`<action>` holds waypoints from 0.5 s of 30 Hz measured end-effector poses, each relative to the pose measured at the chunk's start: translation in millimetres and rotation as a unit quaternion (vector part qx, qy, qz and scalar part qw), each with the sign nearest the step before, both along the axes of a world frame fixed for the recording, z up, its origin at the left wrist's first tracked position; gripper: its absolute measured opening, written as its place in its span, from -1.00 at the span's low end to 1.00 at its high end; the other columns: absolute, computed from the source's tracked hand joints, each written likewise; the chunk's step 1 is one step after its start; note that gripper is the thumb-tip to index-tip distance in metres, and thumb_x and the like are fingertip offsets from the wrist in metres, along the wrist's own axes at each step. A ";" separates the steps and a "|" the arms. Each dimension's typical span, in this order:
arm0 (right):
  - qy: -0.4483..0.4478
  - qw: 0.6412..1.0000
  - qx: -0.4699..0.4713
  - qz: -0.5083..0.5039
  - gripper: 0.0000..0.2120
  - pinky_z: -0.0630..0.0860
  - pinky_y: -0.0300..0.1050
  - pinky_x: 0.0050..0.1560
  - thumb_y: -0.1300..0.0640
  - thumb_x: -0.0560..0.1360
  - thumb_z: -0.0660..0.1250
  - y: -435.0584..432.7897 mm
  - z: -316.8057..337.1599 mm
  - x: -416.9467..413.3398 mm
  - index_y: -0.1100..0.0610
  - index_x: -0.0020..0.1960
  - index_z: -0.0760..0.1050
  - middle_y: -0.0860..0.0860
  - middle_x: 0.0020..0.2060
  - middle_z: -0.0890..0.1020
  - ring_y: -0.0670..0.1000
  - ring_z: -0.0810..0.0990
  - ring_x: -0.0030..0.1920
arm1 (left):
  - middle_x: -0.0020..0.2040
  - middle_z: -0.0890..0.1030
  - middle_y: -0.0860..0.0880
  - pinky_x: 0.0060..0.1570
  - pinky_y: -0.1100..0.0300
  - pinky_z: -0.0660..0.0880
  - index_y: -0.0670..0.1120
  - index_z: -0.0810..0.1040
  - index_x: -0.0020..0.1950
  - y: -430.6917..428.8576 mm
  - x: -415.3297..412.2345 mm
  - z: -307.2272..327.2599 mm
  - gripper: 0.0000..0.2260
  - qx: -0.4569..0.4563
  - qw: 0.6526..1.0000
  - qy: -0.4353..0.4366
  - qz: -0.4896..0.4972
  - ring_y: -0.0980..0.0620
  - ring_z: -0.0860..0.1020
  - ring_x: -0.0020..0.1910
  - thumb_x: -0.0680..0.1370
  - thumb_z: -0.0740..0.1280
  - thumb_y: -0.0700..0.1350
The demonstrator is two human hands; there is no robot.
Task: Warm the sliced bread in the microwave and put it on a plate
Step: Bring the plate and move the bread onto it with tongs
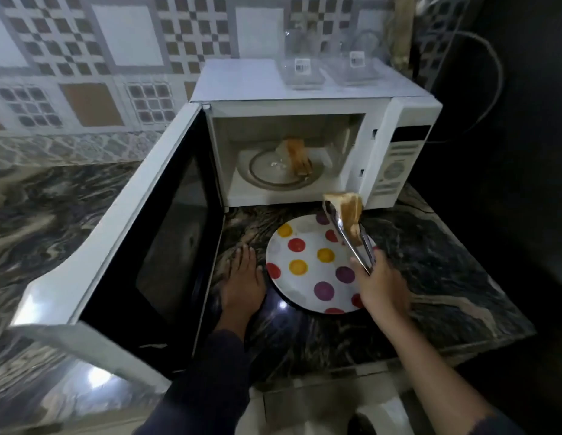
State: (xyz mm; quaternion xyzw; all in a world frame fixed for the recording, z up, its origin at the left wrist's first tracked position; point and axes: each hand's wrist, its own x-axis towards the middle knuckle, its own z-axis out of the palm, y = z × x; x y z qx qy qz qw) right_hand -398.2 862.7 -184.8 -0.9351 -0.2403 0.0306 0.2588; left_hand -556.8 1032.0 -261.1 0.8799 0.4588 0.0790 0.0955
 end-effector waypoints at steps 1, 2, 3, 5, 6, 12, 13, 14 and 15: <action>-0.003 1.000 -0.019 -0.011 -0.56 0.45 -0.05 -0.11 -0.16 0.52 0.17 -2.6 -3.9 -1.1 0.09 0.28 0.35 0.14 0.08 0.60 0.20 0.58 0.04 | 0.55 0.05 -0.08 0.46 0.12 -0.21 -0.15 0.02 0.52 3.4 -3.0 -1.5 -0.29 -0.002 1.000 0.003 0.004 0.02 -0.03 0.53 0.42 -0.37 0.08; -0.001 0.999 -0.034 -0.013 -0.56 0.42 -0.07 -0.15 -0.16 0.52 0.17 -7.2 -3.0 -2.1 0.10 0.27 0.36 0.15 0.07 0.60 0.19 0.58 0.03 | 0.55 0.05 -0.08 0.46 0.11 -0.19 -0.15 0.02 0.52 4.0 -4.7 -1.9 -0.29 -0.003 1.000 0.012 0.009 0.02 -0.02 0.53 0.43 -0.37 0.08; 0.009 0.999 -0.048 -0.017 -0.58 0.38 -0.08 -0.20 -0.16 0.52 0.17 -14.0 -1.7 -3.1 0.11 0.24 0.36 0.15 0.05 0.60 0.19 0.58 0.02 | 0.55 0.05 -0.08 0.47 0.10 -0.19 -0.16 0.01 0.52 2.5 -3.9 -1.2 -0.34 -0.005 1.000 0.009 0.020 0.02 -0.03 0.53 0.47 -0.34 0.07; 0.021 0.997 -0.073 -0.022 -0.60 0.34 -0.10 -0.26 -0.17 0.52 0.17 -20.5 -6.2 -5.2 0.12 0.16 0.38 0.16 0.00 0.61 0.19 0.59 -0.03 | 0.55 0.03 -0.09 0.47 0.09 -0.17 -0.17 -0.01 0.52 4.8 -5.3 0.8 -0.49 -0.019 0.999 0.000 0.030 0.03 -0.04 0.53 0.60 -0.17 0.00; 0.019 0.994 -0.084 -0.064 -0.60 0.35 -0.10 -0.27 -0.18 0.52 0.16 -49.1 -10.9 -6.2 0.12 0.13 0.38 0.16 -0.01 0.61 0.19 0.59 -0.05 | 0.55 0.03 -0.10 0.47 0.09 -0.16 -0.18 -0.01 0.52 -10.6 6.5 1.2 -0.53 -0.026 1.000 -0.010 -0.013 0.02 -0.04 0.53 0.63 -0.09 -0.05; 0.051 0.991 -0.086 -0.085 -0.54 0.34 -0.07 -0.24 -0.21 0.52 0.14 -67.9 -13.9 -3.8 0.16 0.15 0.34 0.18 0.04 0.57 0.21 0.58 -0.01 | 0.55 0.02 -0.11 0.49 0.10 -0.15 -0.20 0.00 0.51 -17.8 21.1 0.9 -0.54 -0.019 0.999 -0.032 -0.037 0.02 -0.04 0.53 0.64 -0.04 -0.10; 0.055 0.991 -0.086 -0.086 -0.53 0.34 -0.07 -0.23 -0.21 0.51 0.14 -66.2 -12.9 -4.3 0.18 0.16 0.33 0.18 0.05 0.57 0.21 0.58 0.01 | 0.55 0.02 -0.11 0.49 0.10 -0.14 -0.20 -0.01 0.51 -16.0 20.5 1.1 -0.54 -0.020 0.999 -0.029 -0.038 0.02 -0.04 0.53 0.64 -0.04 -0.10; 0.056 0.991 -0.083 -0.086 -0.51 0.34 -0.06 -0.22 -0.22 0.51 0.15 -66.0 -13.5 -4.9 0.19 0.16 0.33 0.19 0.07 0.56 0.22 0.58 0.02 | 0.55 0.02 -0.11 0.49 0.10 -0.14 -0.20 0.00 0.51 -17.0 19.6 2.7 -0.54 -0.022 0.999 -0.028 -0.041 0.01 -0.04 0.53 0.63 -0.05 -0.09; 0.055 0.992 -0.078 -0.088 -0.49 0.34 -0.06 -0.22 -0.22 0.50 0.17 -66.7 -14.1 -5.7 0.20 0.17 0.32 0.19 0.08 0.56 0.22 0.58 0.02 | 0.55 0.03 -0.11 0.49 0.10 -0.14 -0.20 0.00 0.51 -18.3 18.8 4.0 -0.54 -0.023 0.998 -0.029 -0.042 0.01 -0.03 0.53 0.63 -0.04 -0.09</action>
